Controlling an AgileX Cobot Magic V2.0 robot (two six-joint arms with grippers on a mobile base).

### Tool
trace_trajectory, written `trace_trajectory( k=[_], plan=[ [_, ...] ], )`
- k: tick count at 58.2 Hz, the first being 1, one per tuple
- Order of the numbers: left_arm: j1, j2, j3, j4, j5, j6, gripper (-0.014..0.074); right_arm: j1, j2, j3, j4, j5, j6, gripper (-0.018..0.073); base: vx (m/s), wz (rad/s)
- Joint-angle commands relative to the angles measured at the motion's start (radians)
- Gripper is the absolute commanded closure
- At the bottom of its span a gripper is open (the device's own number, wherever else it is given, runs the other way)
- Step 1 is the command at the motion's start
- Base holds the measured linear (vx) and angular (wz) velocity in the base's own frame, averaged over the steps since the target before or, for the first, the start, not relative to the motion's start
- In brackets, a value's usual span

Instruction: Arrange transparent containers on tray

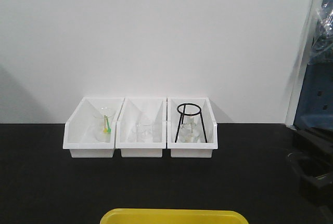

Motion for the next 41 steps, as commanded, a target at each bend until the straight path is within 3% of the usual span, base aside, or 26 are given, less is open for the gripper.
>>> trace_trajectory(
  k=[1,8,14,25,32,41],
  plan=[
    [0.002,-0.024,0.028,-0.011,-0.084,0.0,0.0604,-0.007,-0.015,-0.02,-0.017,-0.08,-0.01,0.0554,0.0,0.0],
    [0.002,-0.024,0.028,-0.011,-0.084,0.0,0.0604,-0.076,-0.119,0.063,0.045,-0.091,-0.094,0.0554,0.0,0.0],
    [0.002,-0.024,0.028,-0.011,-0.084,0.0,0.0604,-0.212,-0.283,0.205,0.207,-0.153,-0.21,0.0554,0.0,0.0],
    [0.002,-0.024,0.028,-0.011,-0.084,0.0,0.0604,-0.396,-0.56,0.47,0.329,-0.199,-0.389,0.0554,0.0,0.0],
    [0.002,-0.024,0.028,-0.011,-0.084,0.0,0.0604,-0.445,-0.702,0.63,0.352,-0.199,-0.406,0.0554,0.0,0.0],
    [0.002,-0.024,0.028,-0.011,-0.084,0.0,0.0604,-0.445,-0.838,0.795,0.332,-0.241,-0.407,0.0554,0.0,0.0]
  ],
)
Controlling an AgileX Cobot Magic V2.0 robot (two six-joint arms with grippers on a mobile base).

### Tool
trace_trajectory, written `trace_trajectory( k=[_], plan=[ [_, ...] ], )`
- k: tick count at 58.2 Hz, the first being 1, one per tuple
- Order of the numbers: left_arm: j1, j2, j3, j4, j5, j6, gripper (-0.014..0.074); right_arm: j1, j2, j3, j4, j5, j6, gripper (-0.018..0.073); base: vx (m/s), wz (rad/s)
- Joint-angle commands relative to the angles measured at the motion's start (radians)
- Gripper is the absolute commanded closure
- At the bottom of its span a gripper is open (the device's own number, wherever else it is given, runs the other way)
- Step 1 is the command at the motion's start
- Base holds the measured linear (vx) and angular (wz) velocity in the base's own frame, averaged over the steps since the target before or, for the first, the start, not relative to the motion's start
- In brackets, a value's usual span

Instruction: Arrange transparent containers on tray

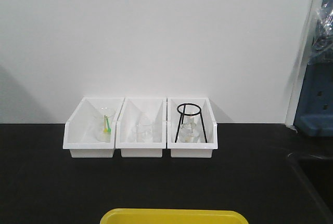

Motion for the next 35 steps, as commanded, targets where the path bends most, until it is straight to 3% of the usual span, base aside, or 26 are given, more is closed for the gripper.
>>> trace_trajectory(
  k=[1,5,21,35],
  plan=[
    [0.002,-0.023,0.028,-0.011,-0.083,0.0,0.0604,-0.006,-0.037,0.06,-0.021,-0.144,-0.012,0.0554,0.0,0.0],
    [0.002,-0.024,0.028,-0.011,-0.081,0.0,0.0604,-0.003,-0.033,0.111,-0.024,-0.193,-0.006,0.0554,0.0,0.0],
    [0.002,-0.023,0.028,-0.011,-0.08,0.0,0.0604,-0.004,-0.033,0.104,-0.016,-0.055,0.0,0.0554,0.0,0.0],
    [0.002,-0.023,0.028,-0.011,-0.08,0.0,0.0604,-0.004,-0.033,0.104,-0.016,-0.037,0.0,0.0554,0.0,0.0]
  ],
)
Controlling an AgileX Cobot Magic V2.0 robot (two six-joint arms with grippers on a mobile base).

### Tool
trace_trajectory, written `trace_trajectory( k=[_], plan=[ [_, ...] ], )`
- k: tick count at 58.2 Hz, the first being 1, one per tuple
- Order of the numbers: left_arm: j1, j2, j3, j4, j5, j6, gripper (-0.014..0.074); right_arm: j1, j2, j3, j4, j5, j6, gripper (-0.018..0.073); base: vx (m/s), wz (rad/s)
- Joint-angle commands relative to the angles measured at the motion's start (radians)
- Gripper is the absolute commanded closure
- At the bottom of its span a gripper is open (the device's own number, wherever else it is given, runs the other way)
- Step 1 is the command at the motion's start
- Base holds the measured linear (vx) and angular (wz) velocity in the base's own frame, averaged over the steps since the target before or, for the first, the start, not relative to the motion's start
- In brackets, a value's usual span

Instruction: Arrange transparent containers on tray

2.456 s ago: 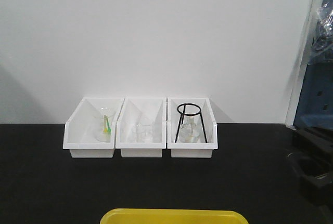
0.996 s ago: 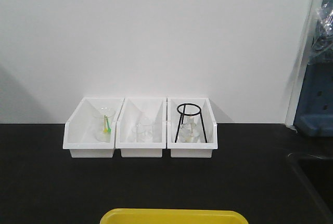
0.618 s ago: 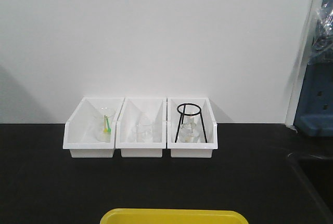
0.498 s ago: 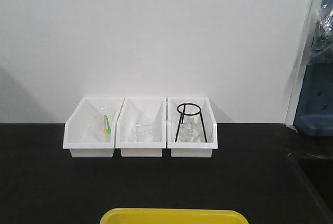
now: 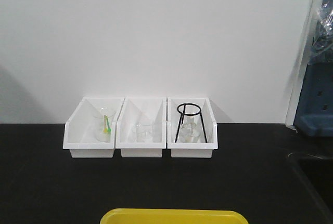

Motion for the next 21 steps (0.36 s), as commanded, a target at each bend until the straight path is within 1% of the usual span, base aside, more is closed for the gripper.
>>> trace_trajectory(
  k=[1,21],
  plan=[
    [0.002,-0.023,0.027,-0.011,-0.08,0.0,0.0604,-0.002,-0.007,0.01,-0.009,-0.076,0.0,0.0554,0.0,0.0],
    [0.002,-0.023,0.027,-0.011,-0.08,0.0,0.0604,-0.002,-0.007,0.01,-0.009,-0.076,0.0,0.0554,0.0,0.0]
  ],
)
